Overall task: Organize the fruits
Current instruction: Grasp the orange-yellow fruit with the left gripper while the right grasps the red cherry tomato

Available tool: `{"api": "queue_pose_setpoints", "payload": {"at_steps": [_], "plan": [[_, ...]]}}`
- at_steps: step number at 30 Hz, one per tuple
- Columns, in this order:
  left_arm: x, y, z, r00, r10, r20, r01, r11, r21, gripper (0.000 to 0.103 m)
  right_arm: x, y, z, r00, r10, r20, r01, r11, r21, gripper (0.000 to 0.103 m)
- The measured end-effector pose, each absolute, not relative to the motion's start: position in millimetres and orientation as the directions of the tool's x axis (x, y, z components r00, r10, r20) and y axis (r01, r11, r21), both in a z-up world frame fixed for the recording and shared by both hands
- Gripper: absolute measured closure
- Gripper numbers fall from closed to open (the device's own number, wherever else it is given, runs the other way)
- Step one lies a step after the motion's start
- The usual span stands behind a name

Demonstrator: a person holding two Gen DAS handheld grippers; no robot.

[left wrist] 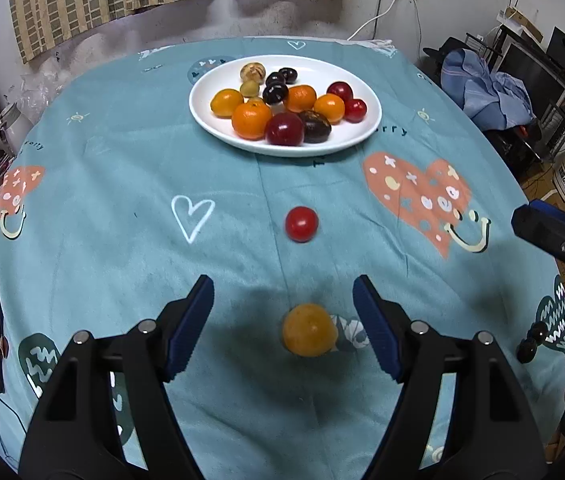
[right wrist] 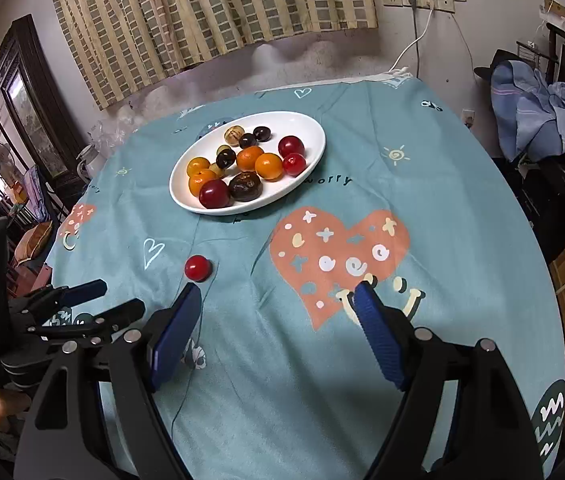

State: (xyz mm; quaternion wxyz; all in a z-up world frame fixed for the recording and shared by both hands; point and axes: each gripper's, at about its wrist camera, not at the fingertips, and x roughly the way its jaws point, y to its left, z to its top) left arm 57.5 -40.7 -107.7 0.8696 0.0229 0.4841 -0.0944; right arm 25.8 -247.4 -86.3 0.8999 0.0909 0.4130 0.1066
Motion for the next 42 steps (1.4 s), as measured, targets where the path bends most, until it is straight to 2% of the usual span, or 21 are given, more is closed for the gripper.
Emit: {"api": "queue_pose_setpoints", "payload": {"at_steps": [10, 11, 13, 16, 23, 29, 37, 38, 42], "plan": [[53, -46, -131, 0.473, -0.202, -0.858, 0.236, 0.967, -0.097, 0.032, 29, -250, -95, 0.613, 0.274, -0.741, -0.104, 0.958, 0.268, 0.024], [53, -47, -133, 0.474, -0.210, -0.855, 0.248, 0.964, -0.099, 0.033, 31, -250, -96, 0.610, 0.275, -0.743, -0.104, 0.957, 0.269, 0.024], [52, -47, -139, 0.466, -0.217, -0.858, 0.265, 0.959, -0.099, 0.043, 34, -249, -98, 0.602, 0.279, -0.749, -0.106, 0.957, 0.271, 0.024], [53, -42, -149, 0.428, -0.260, -0.866, 0.266, 0.952, -0.154, 0.050, 37, -247, -101, 0.593, 0.284, -0.754, -0.112, 0.956, 0.272, 0.024], [54, -38, -162, 0.380, -0.318, -0.869, 0.276, 0.935, -0.222, 0.052, 42, -248, -109, 0.576, 0.295, -0.762, -0.113, 0.952, 0.284, 0.024], [59, -43, -172, 0.359, -0.329, -0.874, 0.279, 0.931, -0.236, 0.064, 47, -244, -116, 0.558, 0.308, -0.771, -0.125, 0.949, 0.289, 0.024], [55, -21, -159, 0.404, -0.319, -0.857, 0.238, 0.941, -0.238, 0.065, 80, -178, -129, 0.482, 0.385, -0.787, -0.340, 0.910, 0.237, 0.024], [54, -16, -157, 0.414, -0.310, -0.856, 0.228, 0.946, -0.232, 0.065, 87, -168, -132, 0.467, 0.397, -0.790, -0.364, 0.901, 0.237, 0.025], [48, 10, -152, 0.436, -0.272, -0.858, 0.164, 0.961, -0.222, 0.065, 115, -136, -149, 0.392, 0.441, -0.807, -0.420, 0.867, 0.270, 0.043]]}}
